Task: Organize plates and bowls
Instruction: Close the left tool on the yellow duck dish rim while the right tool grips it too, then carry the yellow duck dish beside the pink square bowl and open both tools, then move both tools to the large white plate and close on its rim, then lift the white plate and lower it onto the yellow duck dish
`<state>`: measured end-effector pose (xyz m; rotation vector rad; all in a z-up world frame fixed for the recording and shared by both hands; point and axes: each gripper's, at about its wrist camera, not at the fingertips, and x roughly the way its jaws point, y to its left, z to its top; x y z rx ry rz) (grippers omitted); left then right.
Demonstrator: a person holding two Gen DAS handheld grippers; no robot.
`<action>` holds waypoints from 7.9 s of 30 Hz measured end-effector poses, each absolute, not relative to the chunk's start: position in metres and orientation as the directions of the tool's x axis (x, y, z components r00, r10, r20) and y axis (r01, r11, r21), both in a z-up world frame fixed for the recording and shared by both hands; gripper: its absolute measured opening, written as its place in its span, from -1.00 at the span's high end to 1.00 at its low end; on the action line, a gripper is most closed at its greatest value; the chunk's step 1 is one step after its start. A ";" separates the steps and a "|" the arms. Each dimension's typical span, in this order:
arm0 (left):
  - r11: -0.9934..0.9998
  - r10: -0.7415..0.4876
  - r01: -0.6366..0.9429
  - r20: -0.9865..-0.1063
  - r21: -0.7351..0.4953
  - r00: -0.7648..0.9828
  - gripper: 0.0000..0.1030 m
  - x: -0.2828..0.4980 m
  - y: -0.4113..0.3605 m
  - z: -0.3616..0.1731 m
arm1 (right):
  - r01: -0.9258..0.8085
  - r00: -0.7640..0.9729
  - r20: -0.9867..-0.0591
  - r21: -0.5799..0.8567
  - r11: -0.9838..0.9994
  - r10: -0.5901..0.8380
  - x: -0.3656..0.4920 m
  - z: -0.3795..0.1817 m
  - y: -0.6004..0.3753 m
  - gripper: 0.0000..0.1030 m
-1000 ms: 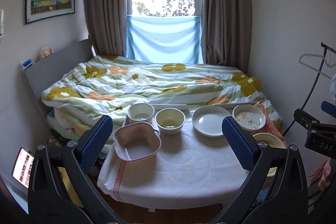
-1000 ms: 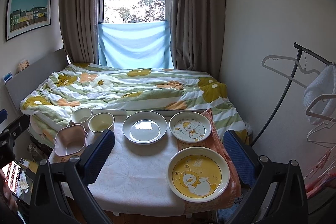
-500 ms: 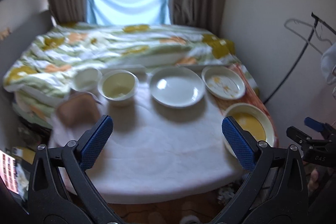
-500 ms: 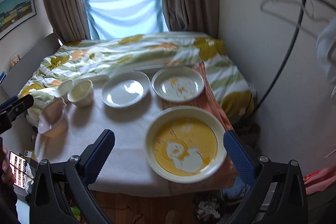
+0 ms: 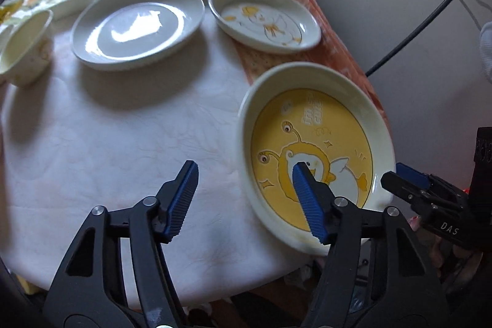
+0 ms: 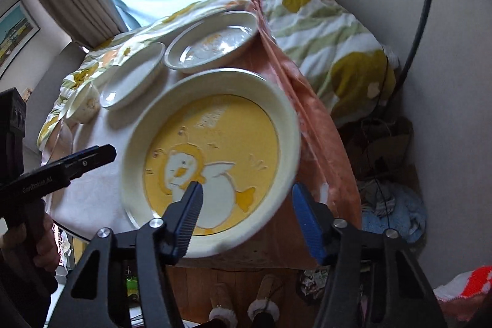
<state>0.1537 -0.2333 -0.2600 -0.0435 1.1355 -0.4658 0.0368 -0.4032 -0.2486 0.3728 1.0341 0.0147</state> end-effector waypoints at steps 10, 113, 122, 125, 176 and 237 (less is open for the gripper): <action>0.906 -0.348 0.347 -0.893 -0.242 0.286 0.36 0.165 -0.246 -0.278 | 0.160 0.525 -0.822 0.348 0.924 0.219 0.064 -0.265 -0.426 0.53; 0.981 -0.184 0.136 -0.885 -0.138 0.427 -0.99 0.145 0.031 -0.283 | -0.094 0.599 -0.780 0.158 0.983 0.183 0.110 -0.269 -0.150 -0.88; 0.983 -0.173 0.128 -0.873 -0.129 0.457 -0.99 0.122 0.023 -0.238 | -0.123 0.603 -0.775 0.146 0.982 0.191 0.097 -0.237 -0.153 -0.99; 0.981 -0.184 0.143 -0.846 -0.129 0.501 -0.99 0.118 0.017 -0.207 | -0.130 0.635 -0.750 0.134 0.982 0.186 0.091 -0.210 -0.158 -0.99; 0.915 -0.102 -0.327 -0.919 -0.237 0.381 0.36 0.331 -0.113 -0.293 | -0.604 0.187 -0.913 0.184 0.775 0.363 0.391 -0.290 -0.246 0.64; 0.979 -0.204 0.040 -0.924 -0.202 0.325 0.54 0.165 0.009 -0.236 | -0.147 0.347 -0.891 0.255 0.956 0.291 0.166 -0.240 -0.161 0.68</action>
